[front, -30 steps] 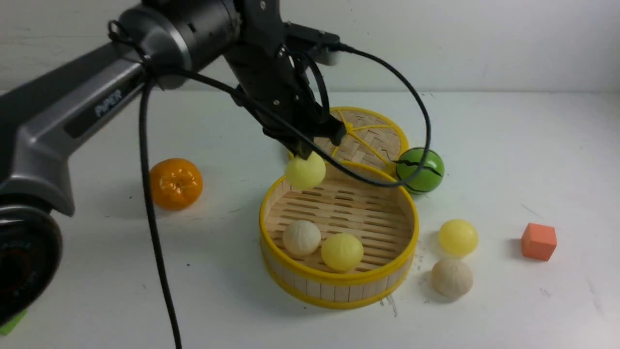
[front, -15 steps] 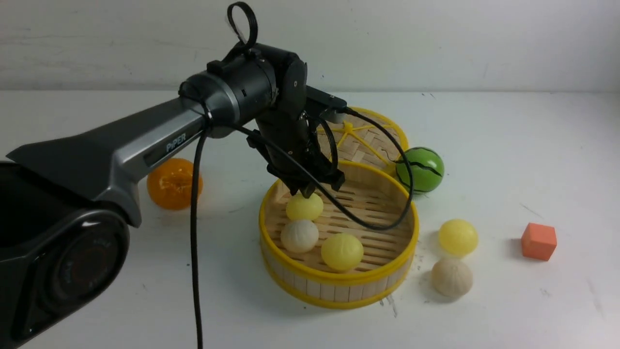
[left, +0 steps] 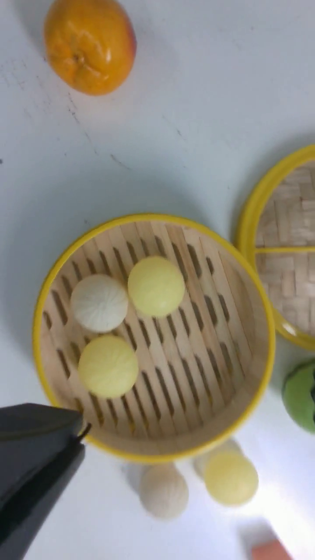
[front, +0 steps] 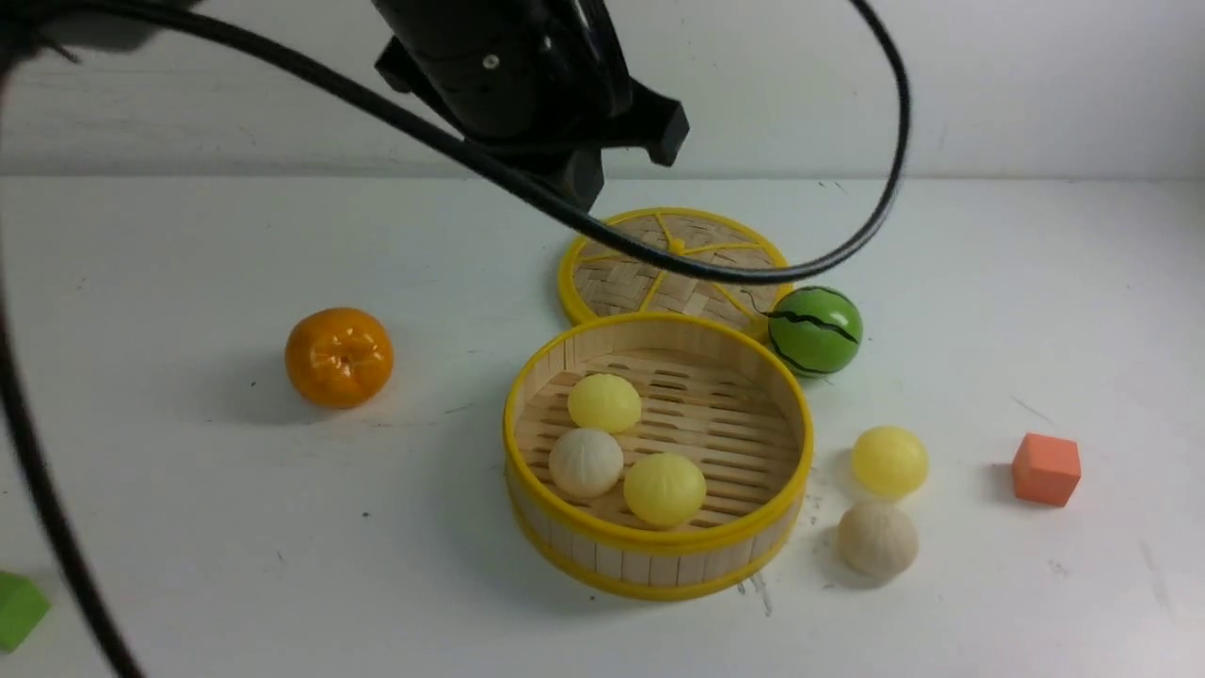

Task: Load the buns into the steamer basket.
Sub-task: Use the right arm to grab a steamed stuffed bun

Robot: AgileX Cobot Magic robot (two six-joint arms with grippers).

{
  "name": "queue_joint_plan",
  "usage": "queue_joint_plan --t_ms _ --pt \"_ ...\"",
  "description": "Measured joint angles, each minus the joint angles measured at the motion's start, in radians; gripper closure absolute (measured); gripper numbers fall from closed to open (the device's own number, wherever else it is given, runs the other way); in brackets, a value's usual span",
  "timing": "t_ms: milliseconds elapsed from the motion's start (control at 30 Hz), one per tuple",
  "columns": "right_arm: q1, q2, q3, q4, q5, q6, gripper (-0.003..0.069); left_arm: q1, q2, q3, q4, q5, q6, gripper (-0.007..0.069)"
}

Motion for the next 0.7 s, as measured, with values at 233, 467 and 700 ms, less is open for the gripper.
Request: queue_joint_plan --t_ms 233,467,700 --pt "0.000 0.000 0.000 0.000 0.000 0.000 0.0419 -0.032 -0.370 0.449 -0.017 -0.172 -0.034 0.0638" --pt "0.000 0.000 0.000 0.000 0.000 0.000 0.0419 -0.032 -0.790 1.057 -0.082 -0.608 -0.036 0.0638" --pt "0.000 0.000 0.001 0.004 -0.013 0.006 0.0419 -0.032 -1.201 1.563 -0.192 -1.005 -0.036 0.0638"
